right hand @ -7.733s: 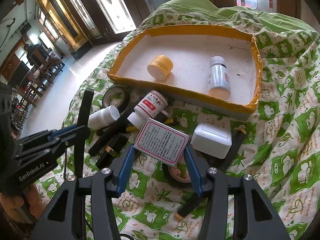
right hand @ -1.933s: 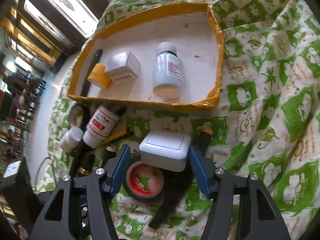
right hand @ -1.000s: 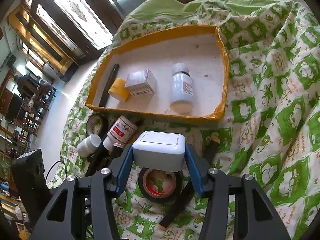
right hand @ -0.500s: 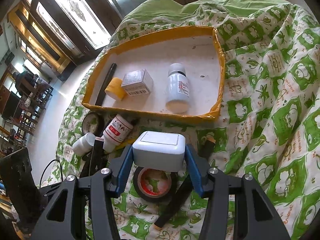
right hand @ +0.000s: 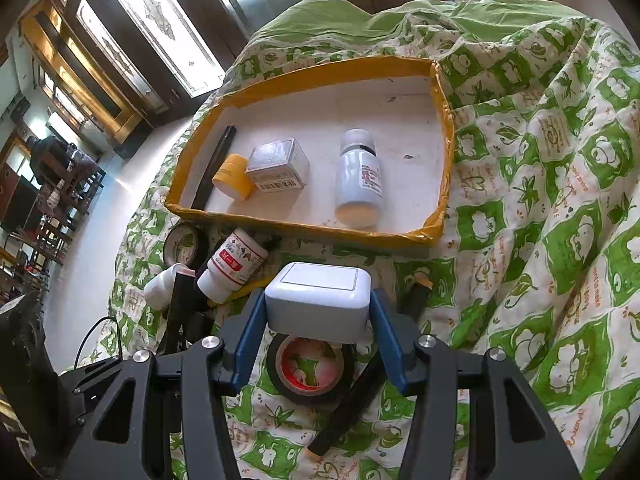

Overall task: Organize rigid objects
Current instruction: 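Hold the marker in the left tool while the right tool holds the plug above the items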

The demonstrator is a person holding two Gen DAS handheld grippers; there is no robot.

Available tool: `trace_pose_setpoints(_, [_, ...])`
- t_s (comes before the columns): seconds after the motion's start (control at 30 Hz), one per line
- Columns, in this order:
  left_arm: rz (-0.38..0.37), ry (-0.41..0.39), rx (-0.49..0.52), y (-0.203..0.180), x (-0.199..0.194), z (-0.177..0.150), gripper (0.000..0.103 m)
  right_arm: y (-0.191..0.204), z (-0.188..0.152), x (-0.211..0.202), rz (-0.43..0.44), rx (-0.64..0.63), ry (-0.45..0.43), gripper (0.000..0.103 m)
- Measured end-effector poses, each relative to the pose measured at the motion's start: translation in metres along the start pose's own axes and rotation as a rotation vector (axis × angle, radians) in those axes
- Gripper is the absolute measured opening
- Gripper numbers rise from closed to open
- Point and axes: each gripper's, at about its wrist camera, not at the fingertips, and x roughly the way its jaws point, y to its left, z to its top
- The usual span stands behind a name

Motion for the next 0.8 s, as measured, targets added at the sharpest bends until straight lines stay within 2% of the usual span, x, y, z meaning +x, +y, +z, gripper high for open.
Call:
trace_pose_setpoints(0.4, [0.078, -0.04, 0.063, -0.002, -0.015, 0.006, 0.014, 0.002, 0.0, -0.003, -0.001, -0.011, -0.008, 0.051])
trace_pose_setpoints(0.8, [0.102, -0.079, 0.044, 0.013, -0.03, 0.02, 0.014, 0.002, 0.0, -0.003, -0.002, -0.013, -0.011, 0.051])
